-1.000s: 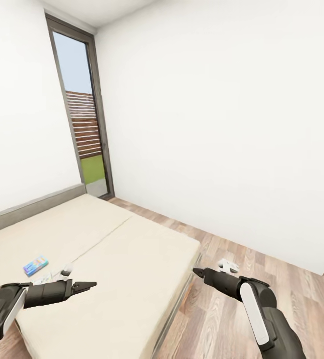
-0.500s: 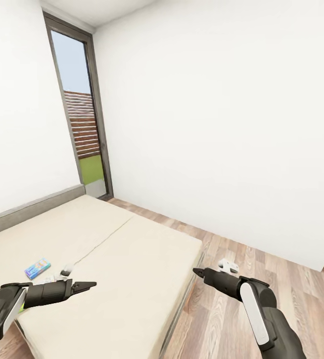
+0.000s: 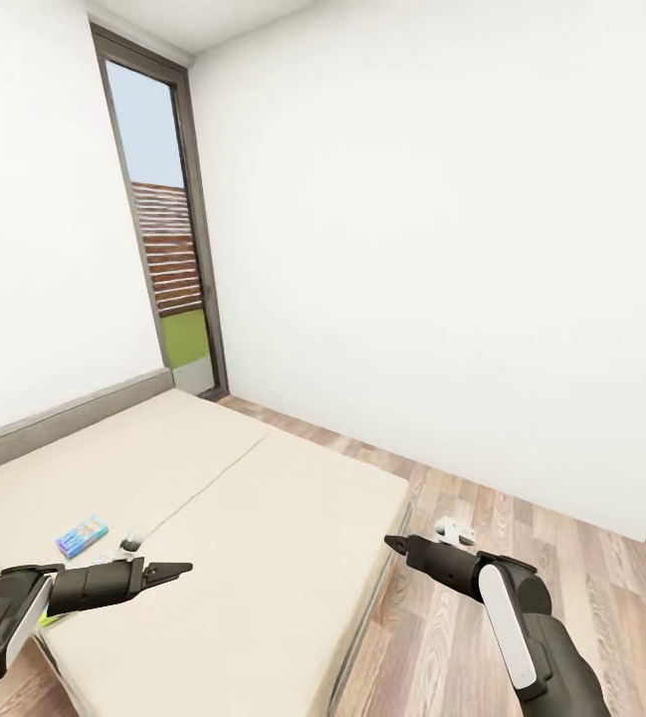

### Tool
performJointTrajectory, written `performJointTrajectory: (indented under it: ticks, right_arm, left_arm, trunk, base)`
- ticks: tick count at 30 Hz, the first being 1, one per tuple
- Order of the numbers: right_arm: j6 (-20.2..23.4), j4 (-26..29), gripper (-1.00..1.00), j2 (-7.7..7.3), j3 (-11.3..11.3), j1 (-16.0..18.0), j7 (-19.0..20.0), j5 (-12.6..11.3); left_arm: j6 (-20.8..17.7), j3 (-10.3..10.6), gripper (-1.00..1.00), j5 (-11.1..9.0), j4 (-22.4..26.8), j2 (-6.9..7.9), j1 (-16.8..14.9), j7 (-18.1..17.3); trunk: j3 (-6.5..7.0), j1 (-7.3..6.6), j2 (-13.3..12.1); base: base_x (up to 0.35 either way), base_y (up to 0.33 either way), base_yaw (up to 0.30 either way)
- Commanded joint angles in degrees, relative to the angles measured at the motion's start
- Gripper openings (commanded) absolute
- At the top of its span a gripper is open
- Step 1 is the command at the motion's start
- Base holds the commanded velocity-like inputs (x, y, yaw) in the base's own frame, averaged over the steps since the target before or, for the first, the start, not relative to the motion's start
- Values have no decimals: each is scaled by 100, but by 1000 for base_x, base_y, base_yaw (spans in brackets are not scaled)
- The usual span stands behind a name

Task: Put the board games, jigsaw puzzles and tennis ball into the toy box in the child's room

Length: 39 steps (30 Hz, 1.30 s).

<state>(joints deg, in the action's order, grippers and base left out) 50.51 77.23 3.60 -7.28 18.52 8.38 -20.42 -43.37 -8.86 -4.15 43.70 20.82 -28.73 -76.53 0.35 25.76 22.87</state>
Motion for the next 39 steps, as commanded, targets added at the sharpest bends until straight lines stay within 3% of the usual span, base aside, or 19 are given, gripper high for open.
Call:
performJointTrajectory:
  ticks: [1, 15, 26, 39]
  right_arm:
    - [29, 2, 100, 7, -19, 3, 58, 47]
    - [29, -6, 100, 8, -19, 3, 58, 47]
    - [29, -11, 100, 8, -19, 3, 58, 47]
    - [29, -8, 100, 3, -19, 3, 58, 47]
  left_arm:
    - [-57, 0, 100, -16, -2, 1, -1, -11]
    - [-58, -2, 100, -16, -3, 1, -1, -11]
    - [-58, -2, 100, -16, -4, 1, -1, -11]
    - [-58, -2, 100, -16, -2, 1, -1, -11]
  trunk:
    - [-3, 2, 5]
    - [-3, 2, 5]
    - [-3, 2, 5]
    - [-3, 2, 5]
  base:
    - [0, 67, 0]
    - [-49, 196, -42]
    - [-42, 222, -247]
    - [-3, 39, -277]
